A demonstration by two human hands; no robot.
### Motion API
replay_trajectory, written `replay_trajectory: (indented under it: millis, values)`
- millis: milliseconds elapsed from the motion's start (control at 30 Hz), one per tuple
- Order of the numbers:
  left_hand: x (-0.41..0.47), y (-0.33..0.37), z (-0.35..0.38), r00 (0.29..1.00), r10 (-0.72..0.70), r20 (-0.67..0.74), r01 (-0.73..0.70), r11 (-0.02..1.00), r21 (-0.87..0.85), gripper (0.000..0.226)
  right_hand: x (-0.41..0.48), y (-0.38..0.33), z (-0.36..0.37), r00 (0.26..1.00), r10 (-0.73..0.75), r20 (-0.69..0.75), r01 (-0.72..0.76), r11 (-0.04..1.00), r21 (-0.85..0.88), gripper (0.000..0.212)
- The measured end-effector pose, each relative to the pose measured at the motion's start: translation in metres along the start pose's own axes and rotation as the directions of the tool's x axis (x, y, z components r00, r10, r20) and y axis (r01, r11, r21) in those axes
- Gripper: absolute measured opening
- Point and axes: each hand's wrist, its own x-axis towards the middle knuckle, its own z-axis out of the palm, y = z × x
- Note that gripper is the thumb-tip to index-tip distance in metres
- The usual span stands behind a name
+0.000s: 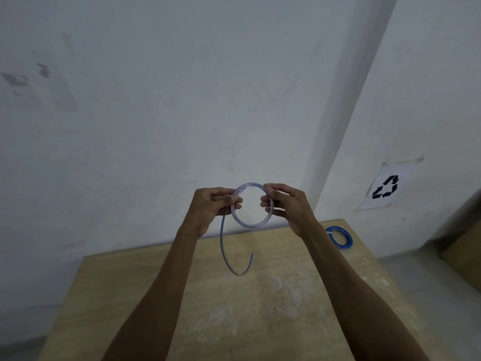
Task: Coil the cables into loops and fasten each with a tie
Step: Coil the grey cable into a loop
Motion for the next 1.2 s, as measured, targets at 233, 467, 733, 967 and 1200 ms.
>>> replay_trajectory:
  millis: [233, 467, 733, 967, 1200]
  values:
    - [0.002, 0.0, 0.001, 0.999, 0.001, 0.04, -0.001, 1.0, 0.012, 0.014, 0.001, -0.002, 0.001, 0.999, -0.041, -0.019, 0.04, 0.999, -0.022, 0.021]
    - [0.018, -0.011, 0.011, 0.948, -0.005, -0.318, -0.065, 0.975, -0.211, 0.014, 0.004, 0.037, 0.011, 0.941, 0.17, -0.292, -0.252, 0.929, -0.27, 0.05]
    - [0.024, -0.019, 0.036, 0.897, -0.001, -0.441, -0.136, 0.951, -0.279, 0.021, -0.009, 0.06, 0.022, 0.752, 0.641, -0.154, -0.581, 0.755, 0.304, 0.077]
    - [0.023, -0.018, 0.041, 0.893, 0.001, -0.45, -0.164, 0.932, -0.324, 0.02, -0.006, 0.068, 0.028, 0.715, 0.698, 0.032, -0.587, 0.575, 0.57, 0.046]
    - [0.017, -0.017, 0.033, 0.917, 0.028, -0.397, -0.127, 0.966, -0.226, 0.022, 0.007, 0.056, 0.018, 0.846, 0.504, -0.173, -0.347, 0.768, 0.538, 0.019]
